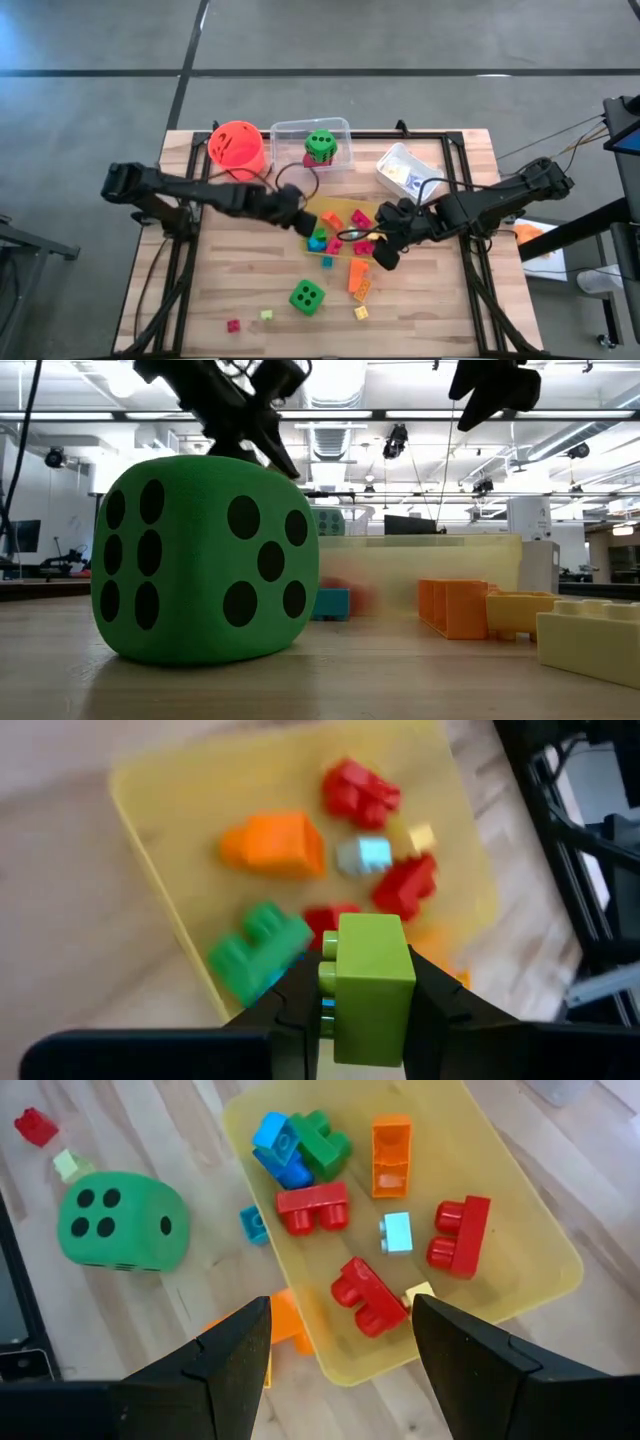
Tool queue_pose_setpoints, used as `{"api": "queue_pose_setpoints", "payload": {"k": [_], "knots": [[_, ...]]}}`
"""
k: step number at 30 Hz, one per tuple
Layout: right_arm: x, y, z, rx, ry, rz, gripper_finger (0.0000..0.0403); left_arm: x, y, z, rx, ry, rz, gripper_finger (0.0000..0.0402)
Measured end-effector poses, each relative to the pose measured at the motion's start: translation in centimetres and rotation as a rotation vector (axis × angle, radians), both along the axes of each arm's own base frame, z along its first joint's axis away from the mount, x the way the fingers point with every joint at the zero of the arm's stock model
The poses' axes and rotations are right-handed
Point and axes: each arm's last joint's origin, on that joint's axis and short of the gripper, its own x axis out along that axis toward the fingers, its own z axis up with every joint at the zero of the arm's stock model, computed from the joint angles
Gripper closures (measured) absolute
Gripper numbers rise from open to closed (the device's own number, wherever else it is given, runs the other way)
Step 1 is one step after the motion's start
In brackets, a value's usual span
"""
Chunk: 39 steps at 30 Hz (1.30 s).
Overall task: Pick & Place Toys
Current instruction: Put the light green game piece into the yellow bin
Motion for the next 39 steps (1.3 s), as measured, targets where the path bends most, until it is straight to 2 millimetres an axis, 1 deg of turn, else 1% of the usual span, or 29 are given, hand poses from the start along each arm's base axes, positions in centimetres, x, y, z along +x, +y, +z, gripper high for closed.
{"api": "queue_pose_setpoints", "payload": {"k": [2,4,8,14,20,23,25,30,34,39], "knots": [[0.0,0.0,0.0,0.0,0.0,-0.001,0.0164,0.1,1.3,0.0,0.009,-0.002,-0.014,0.0322],[0.0,0.0,0.0,0.002,-0.001,-0.005,0.0164,0.2,2.0,0.1,0.034,-0.015,-0.056,0.0322],[0.0,0.0,0.0,-0.001,-0.002,-0.007,0.0164,0.2,2.1,0.2,0.118,-0.013,-0.154,0.0322],[0.0,-0.1,0.0,-0.022,-0.009,-0.018,0.0164,0.6,2.2,-0.2,0.17,0.019,-0.208,0.0322],[0.0,-0.1,0.0,-0.015,-0.01,-0.027,0.0164,3.1,2.2,-0.2,0.197,0.047,-0.293,0.0322],[0.0,-0.1,0.0,-0.003,-0.012,-0.037,0.0164,3.9,2.3,-0.4,0.221,0.112,-0.337,0.0322],[0.0,0.0,0.0,0.002,-0.012,-0.037,0.0164,4.3,2.4,-0.9,0.239,0.145,-0.368,0.0322],[-0.1,0.1,0.0,0.003,-0.011,-0.034,0.0164,5.4,2.5,-2.8,0.27,0.199,-0.441,0.0322],[-0.1,0.1,0.0,0.003,-0.01,-0.034,0.0164,5.8,2.4,-4.3,0.274,0.242,-0.488,0.0322],[-0.1,0.1,0.0,0.007,-0.009,-0.037,0.0164,5.8,2.4,-4.4,0.301,0.259,-0.473,0.0322]]}}
